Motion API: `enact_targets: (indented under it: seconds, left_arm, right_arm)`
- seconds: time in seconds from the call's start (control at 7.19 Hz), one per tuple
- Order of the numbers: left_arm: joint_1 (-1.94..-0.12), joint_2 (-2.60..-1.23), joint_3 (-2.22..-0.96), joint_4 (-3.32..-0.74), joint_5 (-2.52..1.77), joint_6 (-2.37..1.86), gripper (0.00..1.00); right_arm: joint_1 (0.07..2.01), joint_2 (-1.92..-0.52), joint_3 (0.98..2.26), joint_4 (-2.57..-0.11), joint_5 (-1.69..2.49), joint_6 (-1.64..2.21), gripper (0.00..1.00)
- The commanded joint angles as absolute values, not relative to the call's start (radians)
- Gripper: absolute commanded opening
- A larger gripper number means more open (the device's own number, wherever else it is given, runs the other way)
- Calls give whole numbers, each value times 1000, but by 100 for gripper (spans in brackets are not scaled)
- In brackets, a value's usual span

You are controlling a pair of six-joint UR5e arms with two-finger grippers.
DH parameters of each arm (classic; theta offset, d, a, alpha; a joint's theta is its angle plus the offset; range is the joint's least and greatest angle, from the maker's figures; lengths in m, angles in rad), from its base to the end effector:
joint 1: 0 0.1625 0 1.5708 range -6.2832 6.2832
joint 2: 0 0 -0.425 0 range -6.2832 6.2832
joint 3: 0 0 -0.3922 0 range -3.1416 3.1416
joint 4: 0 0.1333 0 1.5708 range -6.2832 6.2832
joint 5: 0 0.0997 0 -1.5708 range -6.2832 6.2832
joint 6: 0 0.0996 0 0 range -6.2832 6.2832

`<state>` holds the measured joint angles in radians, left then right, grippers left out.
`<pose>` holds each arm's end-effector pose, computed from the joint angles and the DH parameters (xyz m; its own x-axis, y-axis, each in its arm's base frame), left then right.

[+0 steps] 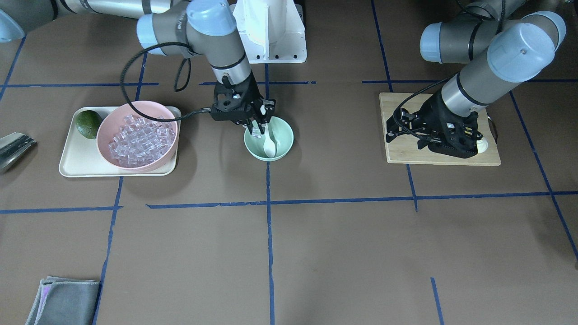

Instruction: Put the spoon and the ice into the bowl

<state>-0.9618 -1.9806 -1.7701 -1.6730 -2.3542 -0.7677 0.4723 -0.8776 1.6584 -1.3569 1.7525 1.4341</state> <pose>0.2987 -0.5385 0.3163 0.5295 0.1320 -0.8380 -0.0912 0.9910 0.0985 -0.5590 -0.4151 0.1831 0.5232 0.1168 0.8442 -0.2435 0.9698 0.0168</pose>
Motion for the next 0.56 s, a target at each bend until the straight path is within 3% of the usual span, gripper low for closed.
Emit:
enact_targets:
  seconds: [0.0, 0.14, 0.42]
  left_arm:
    - [-962, -1971, -1788, -1672, -2353, -769, 87]
    - [-962, -1970, -1789, -1672, -2353, -769, 87]
    - [-962, -1962, -1792, -1672, -2353, -769, 87]
  right_arm:
    - [462, -841, 1565, -1308, 1735, 1445, 88]
    - [459, -841, 1562, -1307, 1723, 1451, 100]
    - [486, -859, 1632, -1310, 1736, 1442, 100]
